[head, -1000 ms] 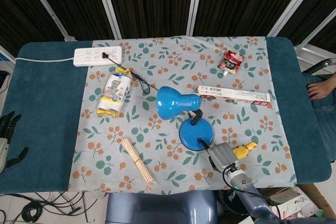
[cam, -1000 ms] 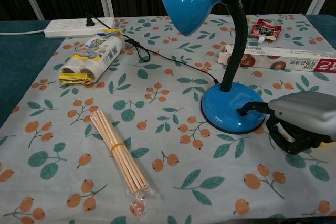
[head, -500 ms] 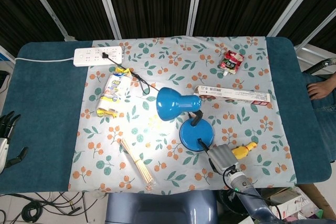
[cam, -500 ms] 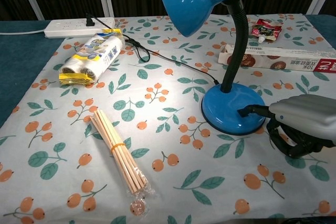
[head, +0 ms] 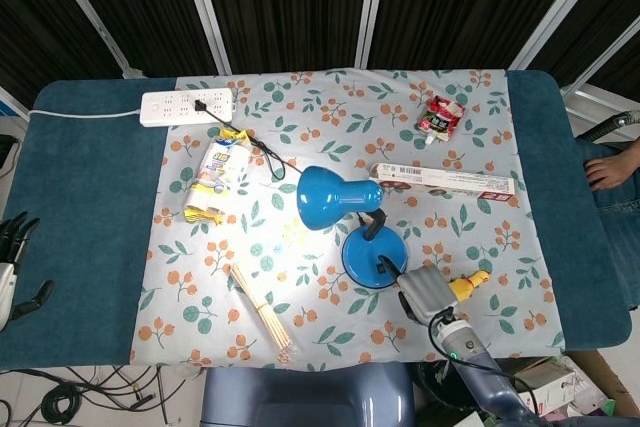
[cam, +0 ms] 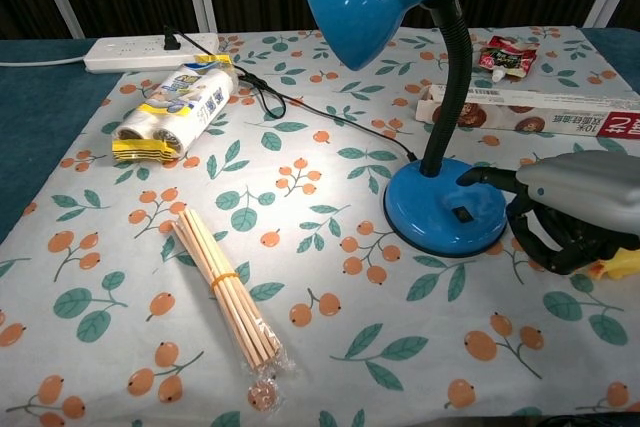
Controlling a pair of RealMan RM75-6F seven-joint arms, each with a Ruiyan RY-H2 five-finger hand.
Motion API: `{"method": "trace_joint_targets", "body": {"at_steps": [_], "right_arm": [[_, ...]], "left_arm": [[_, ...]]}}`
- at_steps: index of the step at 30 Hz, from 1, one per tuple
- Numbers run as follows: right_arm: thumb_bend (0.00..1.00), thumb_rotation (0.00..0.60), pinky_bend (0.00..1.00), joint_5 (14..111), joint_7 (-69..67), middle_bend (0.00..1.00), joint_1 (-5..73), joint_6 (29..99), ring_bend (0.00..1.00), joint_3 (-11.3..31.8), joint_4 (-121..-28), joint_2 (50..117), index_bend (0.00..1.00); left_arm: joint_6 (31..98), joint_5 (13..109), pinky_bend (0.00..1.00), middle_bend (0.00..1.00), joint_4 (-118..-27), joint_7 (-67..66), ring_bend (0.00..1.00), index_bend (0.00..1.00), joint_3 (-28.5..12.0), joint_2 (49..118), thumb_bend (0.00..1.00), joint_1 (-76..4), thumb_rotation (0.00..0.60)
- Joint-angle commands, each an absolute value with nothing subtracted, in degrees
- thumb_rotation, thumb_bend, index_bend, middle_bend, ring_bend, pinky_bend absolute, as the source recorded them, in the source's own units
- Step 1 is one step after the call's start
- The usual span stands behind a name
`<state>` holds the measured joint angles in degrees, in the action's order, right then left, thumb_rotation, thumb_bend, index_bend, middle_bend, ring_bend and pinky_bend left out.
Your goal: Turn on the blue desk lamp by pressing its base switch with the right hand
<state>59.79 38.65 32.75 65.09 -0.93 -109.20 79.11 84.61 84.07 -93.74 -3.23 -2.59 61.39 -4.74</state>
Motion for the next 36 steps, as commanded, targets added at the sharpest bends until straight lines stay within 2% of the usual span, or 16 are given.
{"method": "trace_joint_targets", "body": {"at_steps": [1,3,5,7,10,13,20,27,36], "right_arm": [[0.56,0.600,0.46,60.24,37.59,0.51,31.99,68.09,0.60,0.92,-113.08,74.25,0.00],[0.52,0.600,0.41,60.46,37.00,0.47,31.27,69.56,0.56,1.34,-115.11,71.36,0.00],[0.49,0.600,0.28,61.01,36.17,0.38,30.36,71.06,0.45,1.54,-116.70,68.50,0.00],[0.45,0.600,0.21,62.25,34.47,0.31,29.03,72.75,0.37,1.56,-118.22,65.17,0.00],[0.39,0.600,0.18,65.09,31.80,0.21,26.92,75.57,0.29,1.39,-118.83,61.58,0.00],[0.36,0.600,0.17,70.02,27.62,0.16,23.87,79.70,0.25,0.84,-118.43,58.71,0.00],[0.31,0.600,0.15,80.52,19.59,0.12,16.63,89.55,0.19,-1.59,-113.95,55.93,0.00],[0.30,0.600,0.14,85.04,17.85,0.12,10.72,93.88,0.18,-5.56,-108.40,55.04,0.00],[0.30,0.600,0.14,86.95,14.42,0.11,5.88,96.02,0.18,-7.71,-100.91,58.14,0.00]], "left_arm": [[84.52,84.02,0.00,0.00,-93.73,-3.21,0.01,0.00,-2.56,61.38,0.29,-4.75,0.600],[84.53,84.03,0.00,0.00,-93.72,-3.28,0.01,0.00,-2.55,61.37,0.29,-4.74,0.600],[84.61,84.02,0.00,0.00,-93.77,-3.31,0.01,0.00,-2.57,61.37,0.29,-4.71,0.600],[84.75,84.11,0.00,0.00,-93.81,-3.44,0.01,0.00,-2.55,61.41,0.29,-4.66,0.600],[84.87,84.27,0.00,0.00,-93.86,-3.70,0.01,0.00,-2.49,61.48,0.29,-4.63,0.600],[85.01,84.26,0.00,0.00,-93.92,-3.96,0.01,0.00,-2.50,61.56,0.29,-4.57,0.600],[85.14,84.32,0.00,0.00,-94.02,-4.28,0.01,0.00,-2.48,61.66,0.29,-4.52,0.600],[85.34,84.42,0.00,0.00,-94.12,-4.43,0.01,0.00,-2.47,61.66,0.29,-4.44,0.600],[85.62,84.80,0.00,0.00,-94.20,-4.56,0.01,0.00,-2.41,61.76,0.29,-4.39,0.600]]}}
